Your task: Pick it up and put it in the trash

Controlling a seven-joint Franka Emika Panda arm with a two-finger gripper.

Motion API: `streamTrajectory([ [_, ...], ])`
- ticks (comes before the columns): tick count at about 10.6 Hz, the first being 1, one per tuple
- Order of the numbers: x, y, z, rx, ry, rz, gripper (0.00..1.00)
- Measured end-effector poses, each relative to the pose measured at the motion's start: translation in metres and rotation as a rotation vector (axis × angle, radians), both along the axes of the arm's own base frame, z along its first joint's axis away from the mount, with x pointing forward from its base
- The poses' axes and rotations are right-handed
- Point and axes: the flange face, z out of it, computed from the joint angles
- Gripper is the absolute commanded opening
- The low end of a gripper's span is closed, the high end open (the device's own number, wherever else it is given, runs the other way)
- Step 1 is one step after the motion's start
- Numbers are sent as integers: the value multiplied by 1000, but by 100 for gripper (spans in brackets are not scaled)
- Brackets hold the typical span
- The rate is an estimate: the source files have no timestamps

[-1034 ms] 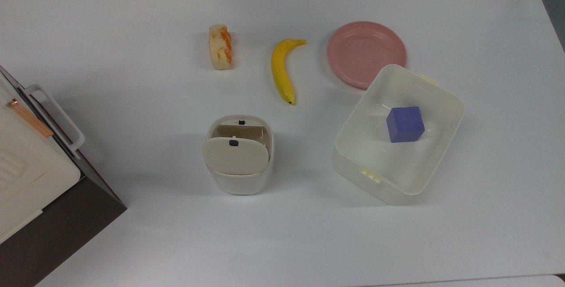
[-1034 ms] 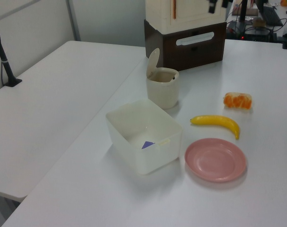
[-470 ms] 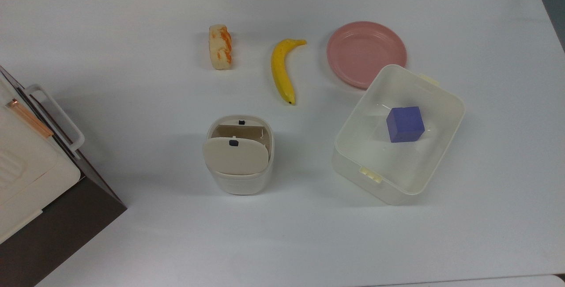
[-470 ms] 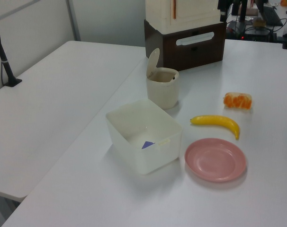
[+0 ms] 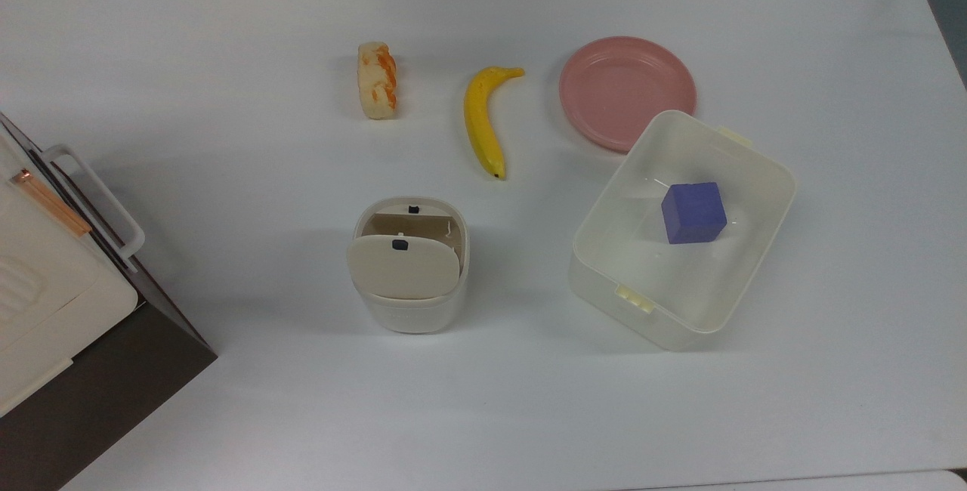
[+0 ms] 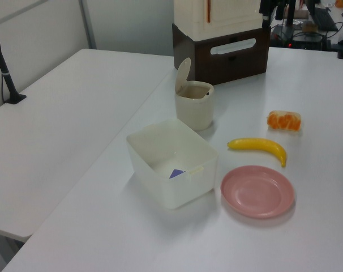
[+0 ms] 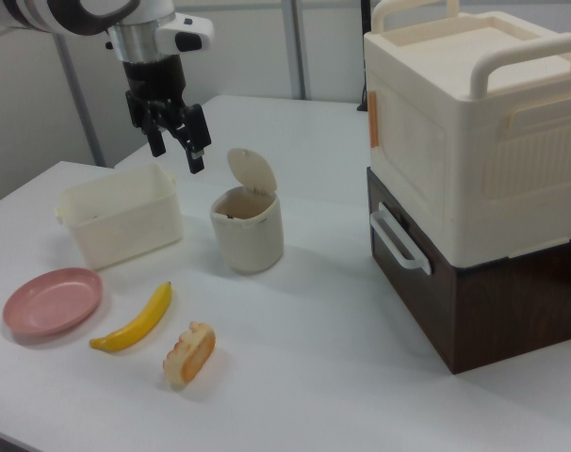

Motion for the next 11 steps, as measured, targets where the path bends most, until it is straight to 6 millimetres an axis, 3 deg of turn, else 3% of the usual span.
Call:
streamTrajectory([
  [4,2,18,-1,-3,0,119,100],
  [11,2,23,-1,-3,0,122,100],
])
